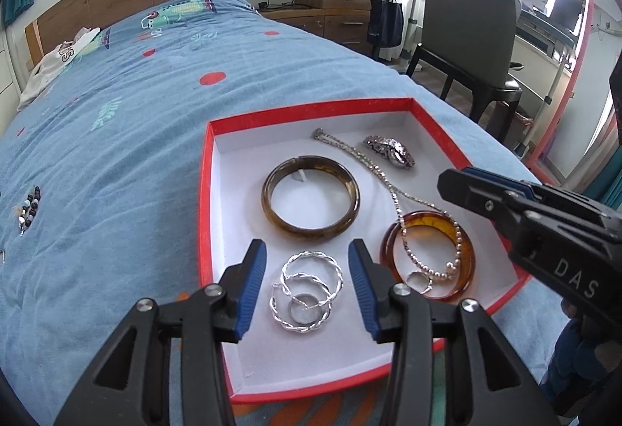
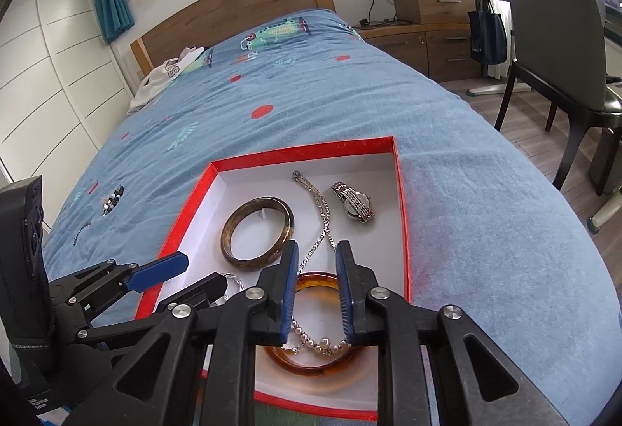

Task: Organize jewelry
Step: 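Move both tools away from the box toward the remaining jewelry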

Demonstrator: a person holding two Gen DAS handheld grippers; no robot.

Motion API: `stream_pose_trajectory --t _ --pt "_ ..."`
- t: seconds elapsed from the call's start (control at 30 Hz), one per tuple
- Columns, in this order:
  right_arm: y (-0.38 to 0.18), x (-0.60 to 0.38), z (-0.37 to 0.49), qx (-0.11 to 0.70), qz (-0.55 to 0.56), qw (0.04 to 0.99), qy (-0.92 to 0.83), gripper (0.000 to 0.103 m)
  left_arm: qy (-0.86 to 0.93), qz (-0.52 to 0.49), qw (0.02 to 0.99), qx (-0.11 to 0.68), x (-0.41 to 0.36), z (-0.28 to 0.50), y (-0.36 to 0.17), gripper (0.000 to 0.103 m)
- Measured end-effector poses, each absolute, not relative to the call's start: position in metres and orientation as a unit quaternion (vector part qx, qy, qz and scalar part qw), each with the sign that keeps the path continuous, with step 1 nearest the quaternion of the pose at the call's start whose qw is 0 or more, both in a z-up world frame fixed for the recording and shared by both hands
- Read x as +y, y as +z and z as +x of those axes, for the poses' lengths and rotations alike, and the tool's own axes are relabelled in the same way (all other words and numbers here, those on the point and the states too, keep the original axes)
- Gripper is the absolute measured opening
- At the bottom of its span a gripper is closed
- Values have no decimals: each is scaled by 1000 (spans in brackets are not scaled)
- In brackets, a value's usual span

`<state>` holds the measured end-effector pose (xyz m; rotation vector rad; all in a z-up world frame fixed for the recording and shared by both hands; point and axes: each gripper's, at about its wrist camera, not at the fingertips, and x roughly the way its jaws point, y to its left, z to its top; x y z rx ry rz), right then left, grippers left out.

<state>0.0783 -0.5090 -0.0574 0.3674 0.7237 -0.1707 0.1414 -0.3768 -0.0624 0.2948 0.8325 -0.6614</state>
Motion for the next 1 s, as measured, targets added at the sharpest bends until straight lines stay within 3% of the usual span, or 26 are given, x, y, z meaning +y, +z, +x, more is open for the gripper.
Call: stream_pose_trajectory --t 0.2,1.0 --pt "-55 -509 74 349 179 916 -86 29 -312 146 852 393 -375 135 -59 47" --pt "-43 -506 59 340 180 919 -90 30 -310 143 858 383 -361 122 -41 49"
